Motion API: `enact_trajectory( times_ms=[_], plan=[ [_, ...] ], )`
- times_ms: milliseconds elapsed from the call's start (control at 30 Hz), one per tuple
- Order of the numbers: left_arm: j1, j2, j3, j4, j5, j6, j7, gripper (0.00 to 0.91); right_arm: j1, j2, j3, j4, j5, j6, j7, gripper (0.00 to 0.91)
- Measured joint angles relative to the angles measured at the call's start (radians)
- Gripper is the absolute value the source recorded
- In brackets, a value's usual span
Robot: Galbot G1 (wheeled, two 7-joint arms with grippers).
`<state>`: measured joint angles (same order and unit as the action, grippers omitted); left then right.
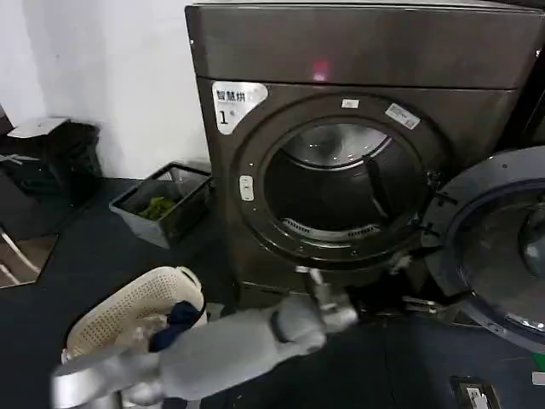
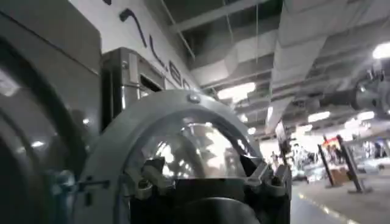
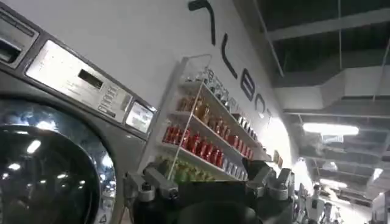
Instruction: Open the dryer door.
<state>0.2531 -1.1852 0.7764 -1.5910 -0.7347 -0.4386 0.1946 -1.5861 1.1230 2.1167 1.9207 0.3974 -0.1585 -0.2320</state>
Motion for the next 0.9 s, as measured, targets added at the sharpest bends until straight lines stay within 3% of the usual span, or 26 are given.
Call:
enact_trajectory(
  times_ms=[200, 633, 900],
  plan=[
    [0.027, 0.161, -0.046, -0.084, 0.044, 0.061, 0.035, 0.907, 0.012, -0.004, 0.033, 0.019, -0.071, -0.031, 0.005, 0.907],
    [0.137, 0.543, -0.202, -0.192, -0.003, 0.149, 0.121, 0.907, 0.041, -0.014, 0.092, 0.082, -0.092, -0.116, -0.002, 0.907],
    [0.249, 0.78, -0.296, -0.278, -0.025, 0.225, 0.151, 0.907, 0.064, -0.01, 0.086, 0.092, -0.104, -0.12, -0.001, 0.907]
  ],
)
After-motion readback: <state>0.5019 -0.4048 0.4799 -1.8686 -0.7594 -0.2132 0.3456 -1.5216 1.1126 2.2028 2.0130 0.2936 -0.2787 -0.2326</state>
